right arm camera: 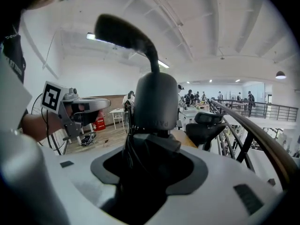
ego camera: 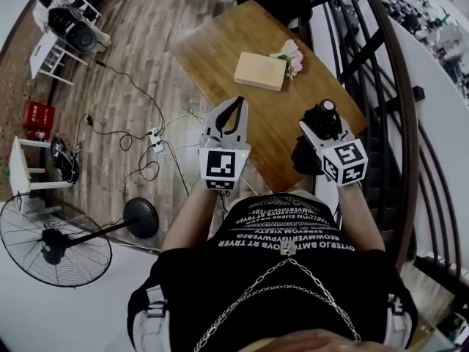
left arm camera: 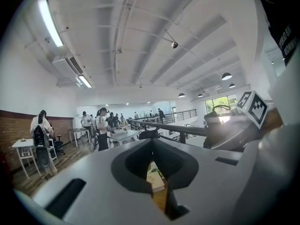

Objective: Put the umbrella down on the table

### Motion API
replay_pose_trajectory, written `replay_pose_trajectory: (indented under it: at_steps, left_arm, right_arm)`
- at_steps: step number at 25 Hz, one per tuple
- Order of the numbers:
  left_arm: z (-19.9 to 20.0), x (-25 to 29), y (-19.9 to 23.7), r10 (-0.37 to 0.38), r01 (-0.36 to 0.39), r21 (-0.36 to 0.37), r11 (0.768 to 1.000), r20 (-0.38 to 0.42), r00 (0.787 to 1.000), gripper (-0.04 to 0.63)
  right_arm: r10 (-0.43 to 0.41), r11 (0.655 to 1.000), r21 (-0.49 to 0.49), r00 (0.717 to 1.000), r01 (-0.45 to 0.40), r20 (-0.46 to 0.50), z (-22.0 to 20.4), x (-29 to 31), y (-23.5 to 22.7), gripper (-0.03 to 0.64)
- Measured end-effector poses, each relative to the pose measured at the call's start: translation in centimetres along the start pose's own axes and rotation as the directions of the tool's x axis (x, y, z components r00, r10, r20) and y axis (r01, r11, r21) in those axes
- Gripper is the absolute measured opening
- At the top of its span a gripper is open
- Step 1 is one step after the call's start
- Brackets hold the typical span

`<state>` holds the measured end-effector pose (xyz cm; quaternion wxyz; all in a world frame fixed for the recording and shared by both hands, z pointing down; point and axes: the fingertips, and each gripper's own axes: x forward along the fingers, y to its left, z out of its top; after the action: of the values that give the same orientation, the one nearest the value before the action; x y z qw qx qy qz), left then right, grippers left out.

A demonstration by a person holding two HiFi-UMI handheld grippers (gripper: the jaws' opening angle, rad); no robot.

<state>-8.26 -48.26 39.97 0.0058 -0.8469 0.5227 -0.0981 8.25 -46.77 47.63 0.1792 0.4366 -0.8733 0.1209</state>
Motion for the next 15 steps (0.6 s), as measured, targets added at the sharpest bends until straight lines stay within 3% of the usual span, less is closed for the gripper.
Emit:
replay_pose_trajectory:
  at_steps: [7, 15]
  left_arm:
    - [-0.2, 2.9, 0.1, 0.015, -0.015, 0.001, 1.000, -0.026, 1.000, 0.031]
    - [-0.6, 5.5, -0.7, 0.020, -0.020, 0.012, 1.000, -0.051, 0.998, 0.031]
  right_arm:
    - [0.039, 0.999, 0.031, 0.993, -0.036, -0.115, -5.1, 4.4, -2.3, 0.242]
    - [0.084, 0.983, 0.182, 0.968, -0.041, -0.235, -13.0, 9.1, -5.3, 0.242]
